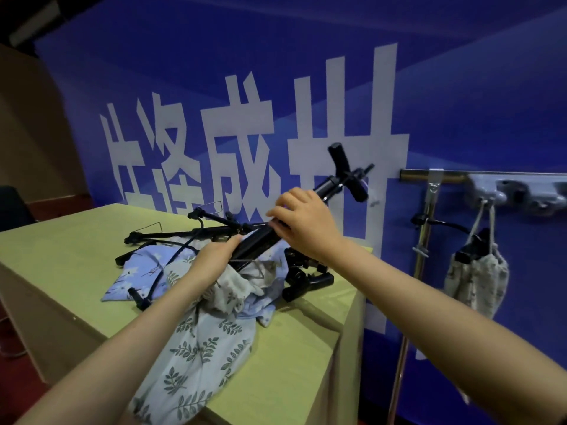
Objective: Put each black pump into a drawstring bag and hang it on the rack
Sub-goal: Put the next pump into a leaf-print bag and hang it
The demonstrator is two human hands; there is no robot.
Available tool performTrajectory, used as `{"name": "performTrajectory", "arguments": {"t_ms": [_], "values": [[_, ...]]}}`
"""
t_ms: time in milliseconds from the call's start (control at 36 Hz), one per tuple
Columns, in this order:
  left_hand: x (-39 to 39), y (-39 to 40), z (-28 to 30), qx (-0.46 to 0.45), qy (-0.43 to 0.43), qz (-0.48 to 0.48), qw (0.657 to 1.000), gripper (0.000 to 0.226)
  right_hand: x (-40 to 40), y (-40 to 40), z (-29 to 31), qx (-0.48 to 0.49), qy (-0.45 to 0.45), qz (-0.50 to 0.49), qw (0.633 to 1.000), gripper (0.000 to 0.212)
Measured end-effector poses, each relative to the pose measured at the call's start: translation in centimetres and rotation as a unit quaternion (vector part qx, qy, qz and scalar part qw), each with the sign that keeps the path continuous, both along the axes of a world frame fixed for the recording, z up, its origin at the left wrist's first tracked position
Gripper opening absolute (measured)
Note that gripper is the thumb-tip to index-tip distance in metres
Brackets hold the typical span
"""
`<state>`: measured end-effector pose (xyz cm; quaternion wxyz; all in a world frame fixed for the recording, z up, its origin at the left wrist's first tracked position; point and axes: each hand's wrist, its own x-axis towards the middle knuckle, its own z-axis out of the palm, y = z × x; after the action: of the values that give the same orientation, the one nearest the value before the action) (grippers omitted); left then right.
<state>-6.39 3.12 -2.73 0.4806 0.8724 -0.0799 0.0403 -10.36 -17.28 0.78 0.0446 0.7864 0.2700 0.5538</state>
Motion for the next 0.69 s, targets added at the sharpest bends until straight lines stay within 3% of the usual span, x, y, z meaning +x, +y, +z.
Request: {"name": "performTrajectory", "arguments": {"t_ms": [56, 111, 167, 222, 250, 333, 444, 500, 611, 694], "values": [[0.2, 0.1, -0.1, -0.030, 0.009, 0.020, 0.999, 0.050, -1.0, -0.2, -0.5, 0.114, -0.009, 0.057, 0.992, 0.022], [0.5, 0.5, -0.2, -0.068, 0.011, 0.042, 0.997, 0.049, -2.4, 0.0, -0.9, 0.305, 0.104, 0.062, 0.945, 0.033], [0.8, 0.9, -0.3, -0.089, 0.006, 0.050, 0.995, 0.044, -3.0, -0.1, -0.7, 0.483, 0.295, 0.057, 0.823, 0.039], [0.7, 1.0, -0.3, -0.108, -0.002, 0.041, 0.993, 0.040, -2.8, -0.7, 0.0, 0.571, 0.434, 0.073, 0.693, 0.053], [0.7, 1.0, -0.4, -0.115, 0.000, 0.037, 0.993, 0.039, -2.5, -1.1, 0.4, 0.583, 0.460, 0.091, 0.663, 0.065], [0.3, 0.7, -0.2, -0.124, -0.001, 0.015, 0.992, 0.040, -1.6, -1.8, 2.3, 0.591, 0.444, 0.180, 0.649, 0.072], [0.1, -0.1, 1.5, -0.136, 0.019, -0.009, 0.991, 0.052, -1.7, -1.4, 5.6, 0.567, 0.440, 0.282, 0.637, 0.048], [0.0, -0.4, 2.8, -0.154, 0.018, -0.002, 0.988, 0.046, -2.0, -0.8, 7.2, 0.546, 0.442, 0.315, 0.638, 0.037], [0.0, -1.0, 4.7, -0.138, -0.006, -0.023, 0.990, 0.047, -2.4, -0.2, 9.4, 0.555, 0.434, 0.274, 0.655, 0.044], [-0.2, -1.4, 5.4, -0.129, -0.026, -0.064, 0.989, 0.033, -2.3, -0.3, 10.0, 0.564, 0.399, 0.233, 0.685, 0.036]]}}
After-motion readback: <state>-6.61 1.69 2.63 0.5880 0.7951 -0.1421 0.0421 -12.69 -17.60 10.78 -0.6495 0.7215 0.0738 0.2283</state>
